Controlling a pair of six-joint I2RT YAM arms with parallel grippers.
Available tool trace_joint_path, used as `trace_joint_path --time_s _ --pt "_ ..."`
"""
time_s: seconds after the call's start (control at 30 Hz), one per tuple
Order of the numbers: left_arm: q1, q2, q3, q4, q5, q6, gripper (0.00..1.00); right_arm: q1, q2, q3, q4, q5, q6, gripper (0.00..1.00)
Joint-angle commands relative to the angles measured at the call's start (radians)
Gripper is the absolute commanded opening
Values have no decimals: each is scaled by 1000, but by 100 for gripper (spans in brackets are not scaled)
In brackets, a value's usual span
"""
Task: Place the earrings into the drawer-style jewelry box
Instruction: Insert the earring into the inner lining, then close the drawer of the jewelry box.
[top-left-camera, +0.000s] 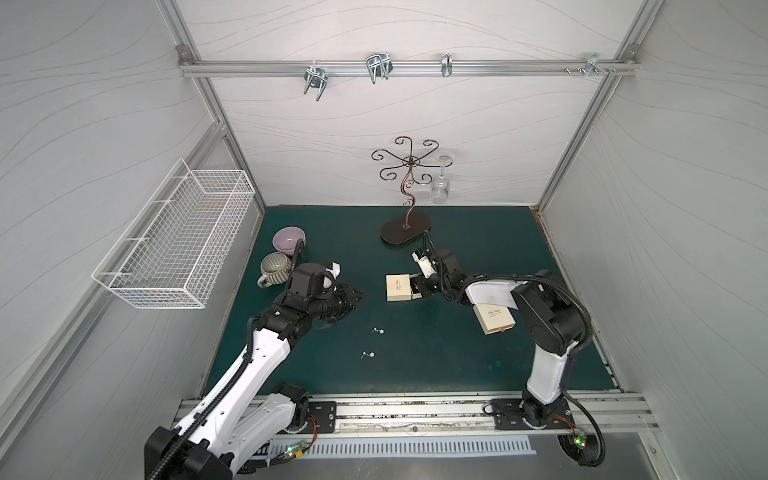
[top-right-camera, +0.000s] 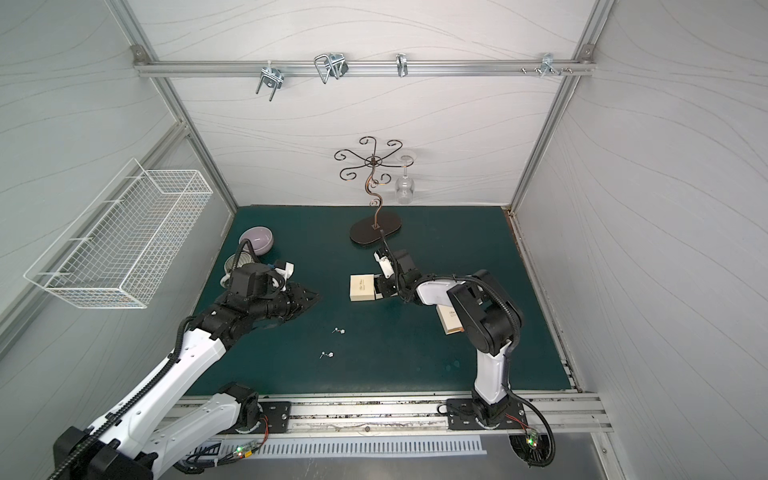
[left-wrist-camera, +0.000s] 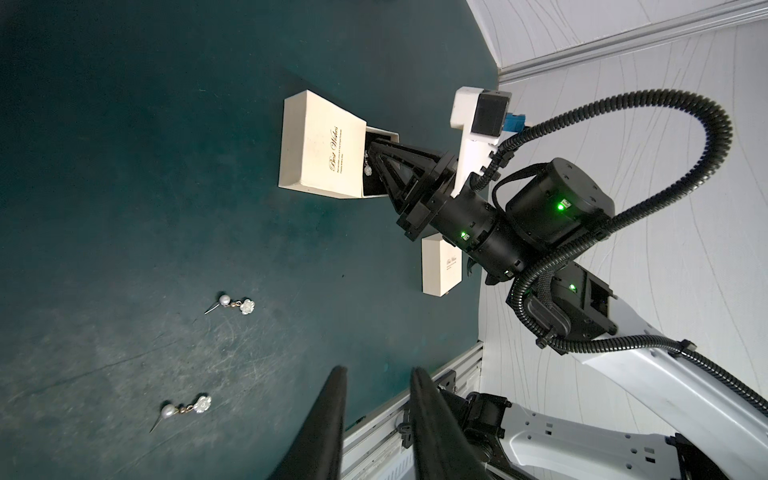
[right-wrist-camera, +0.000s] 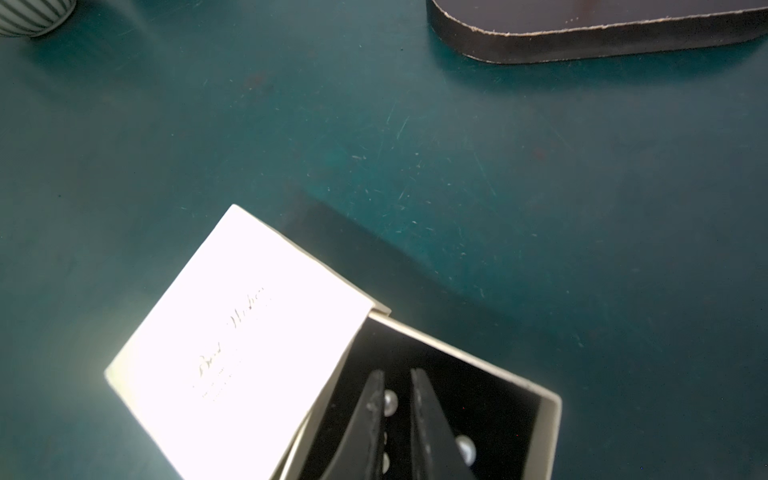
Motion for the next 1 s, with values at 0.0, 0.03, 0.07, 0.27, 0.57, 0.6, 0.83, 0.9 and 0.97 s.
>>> trace_joint_path --time_s 0.0,0.03,0.07,0.27,0.57,0.6,0.83,0.9,0.97 --pt "5 21 4 58 -19 -2 31 -3 -33 -7 -10 -24 5 17" --pt "5 35 5 65 -26 -2 30 -5 -53 -5 -20 -21 8 18" --pt "5 52 8 72 -29 0 30 -5 -71 -3 -33 -17 10 19" --pt "-14 218 75 96 -76 40 30 -36 -191 -28 -84 -11 90 29" --pt "-87 565 222 215 -149 88 54 -207 -223 -73 -186 -200 343 39" --pt "-87 603 242 231 -151 97 57 -225 -220 -80 -185 -225 364 40" --pt "-91 810 349 295 -187 159 72 -273 -162 -74 -170 -332 416 48" --pt "-91 853 367 314 -176 166 73 -272 -133 -65 -162 -353 437 48" --pt "-91 888 380 330 -154 169 72 -272 -108 -55 -150 -376 460 48"
